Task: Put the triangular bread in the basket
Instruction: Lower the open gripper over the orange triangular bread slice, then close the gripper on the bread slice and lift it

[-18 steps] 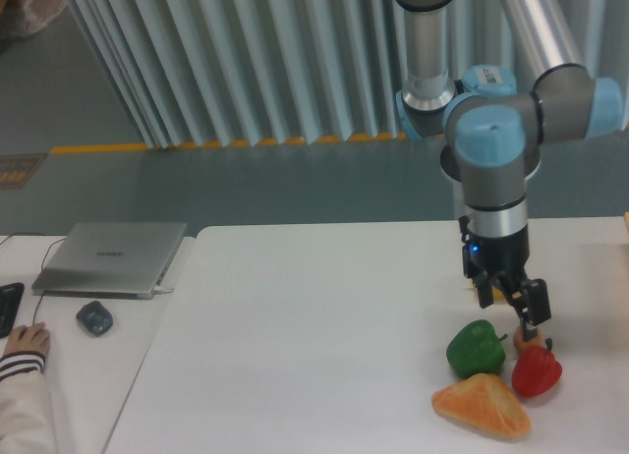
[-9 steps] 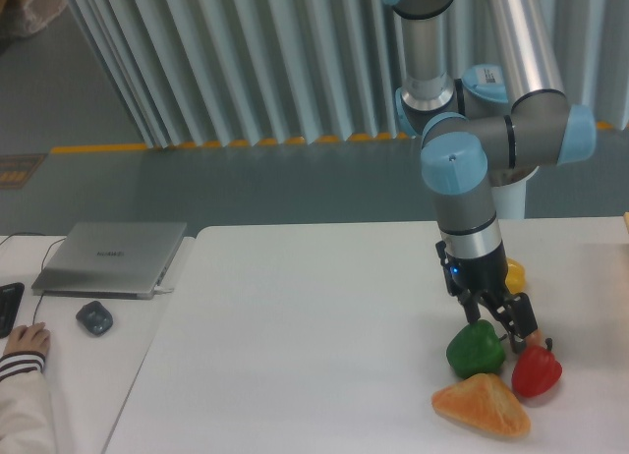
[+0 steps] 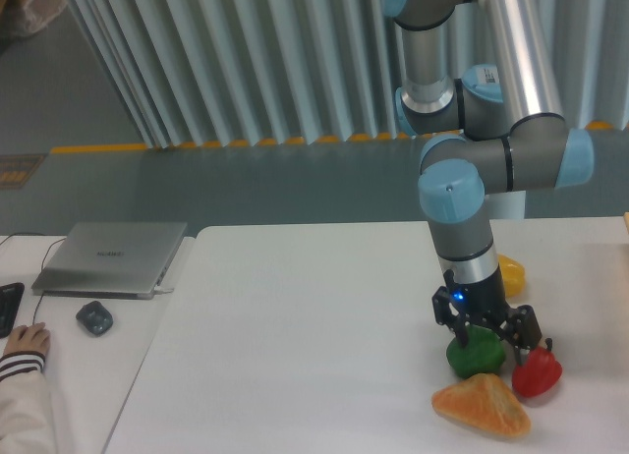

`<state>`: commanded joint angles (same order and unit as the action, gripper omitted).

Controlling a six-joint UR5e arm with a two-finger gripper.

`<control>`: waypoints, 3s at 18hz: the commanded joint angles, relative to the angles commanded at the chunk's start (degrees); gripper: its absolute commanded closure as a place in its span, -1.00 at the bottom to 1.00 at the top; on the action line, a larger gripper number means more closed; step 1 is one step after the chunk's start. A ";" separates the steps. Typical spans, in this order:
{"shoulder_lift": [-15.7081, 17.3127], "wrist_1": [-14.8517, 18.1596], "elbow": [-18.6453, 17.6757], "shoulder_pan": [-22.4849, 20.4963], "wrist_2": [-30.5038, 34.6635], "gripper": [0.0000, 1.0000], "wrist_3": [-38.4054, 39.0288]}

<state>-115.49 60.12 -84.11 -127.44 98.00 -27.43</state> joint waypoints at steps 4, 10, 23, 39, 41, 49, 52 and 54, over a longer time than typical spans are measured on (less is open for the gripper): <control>0.00 0.00 0.26 0.18 -0.87 -1.00 0.09; -2.02 0.09 0.18 1.49 -2.81 -1.00 3.69; -3.96 0.00 1.58 2.29 -2.81 -1.00 5.01; -7.03 -0.79 2.73 0.18 -2.29 -1.00 3.08; -7.12 -0.79 2.64 0.26 -2.29 -1.00 3.08; -7.03 -0.70 2.46 0.26 -2.81 0.48 2.90; -6.77 -0.62 2.81 0.18 -2.99 0.49 3.34; -6.33 -0.62 3.86 0.09 -4.65 0.49 3.69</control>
<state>-121.82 59.50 -80.25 -127.35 93.35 -23.73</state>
